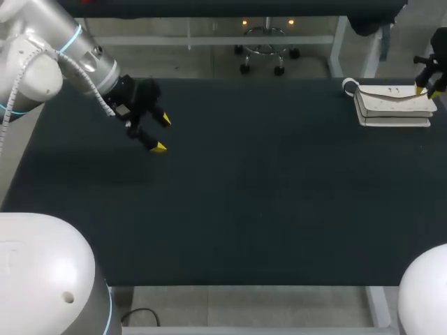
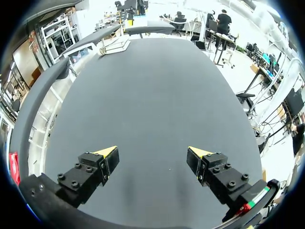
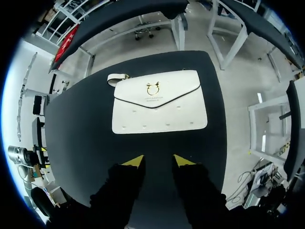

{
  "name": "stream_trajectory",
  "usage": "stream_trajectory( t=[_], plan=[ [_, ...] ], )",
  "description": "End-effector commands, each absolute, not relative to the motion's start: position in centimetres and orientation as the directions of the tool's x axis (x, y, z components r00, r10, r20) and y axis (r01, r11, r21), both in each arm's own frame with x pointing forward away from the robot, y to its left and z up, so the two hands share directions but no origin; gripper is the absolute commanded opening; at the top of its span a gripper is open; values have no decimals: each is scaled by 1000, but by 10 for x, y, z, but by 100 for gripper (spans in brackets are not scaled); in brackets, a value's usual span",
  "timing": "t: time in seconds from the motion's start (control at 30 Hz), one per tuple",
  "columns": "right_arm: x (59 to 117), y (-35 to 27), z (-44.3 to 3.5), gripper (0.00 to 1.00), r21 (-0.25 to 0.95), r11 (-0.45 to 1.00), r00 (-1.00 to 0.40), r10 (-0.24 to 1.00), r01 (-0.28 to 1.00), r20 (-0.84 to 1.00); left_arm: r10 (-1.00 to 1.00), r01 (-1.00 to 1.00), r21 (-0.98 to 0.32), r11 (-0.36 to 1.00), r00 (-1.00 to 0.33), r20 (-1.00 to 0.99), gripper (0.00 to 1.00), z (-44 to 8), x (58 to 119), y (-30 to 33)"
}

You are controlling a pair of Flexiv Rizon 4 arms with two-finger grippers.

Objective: Pick up the bag, open it, inspect its contents, close it, and place it on the opposite side

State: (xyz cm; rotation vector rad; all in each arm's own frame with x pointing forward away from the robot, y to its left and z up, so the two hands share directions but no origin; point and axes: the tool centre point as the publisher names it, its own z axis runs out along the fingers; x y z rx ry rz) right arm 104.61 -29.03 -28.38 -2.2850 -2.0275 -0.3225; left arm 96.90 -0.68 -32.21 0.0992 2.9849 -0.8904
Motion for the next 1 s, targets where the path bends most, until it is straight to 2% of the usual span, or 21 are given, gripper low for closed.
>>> stream_trajectory(
  t=[0.03,0.5,1.0],
  plan=[
    [1041,-313,-286,100,155,-159,117,961,975,250,53,69,-548,834,-998,-44,100,-323,969,-7],
    [1056,-346,-315,100,78,-228,197,937,971,290,53,69,-548,834,-998,-44,100,-323,969,-7],
    [1057,-351,-321,100,70,-226,194,931,972,309,53,69,-548,834,-998,-44,100,-323,969,-7]
  ],
)
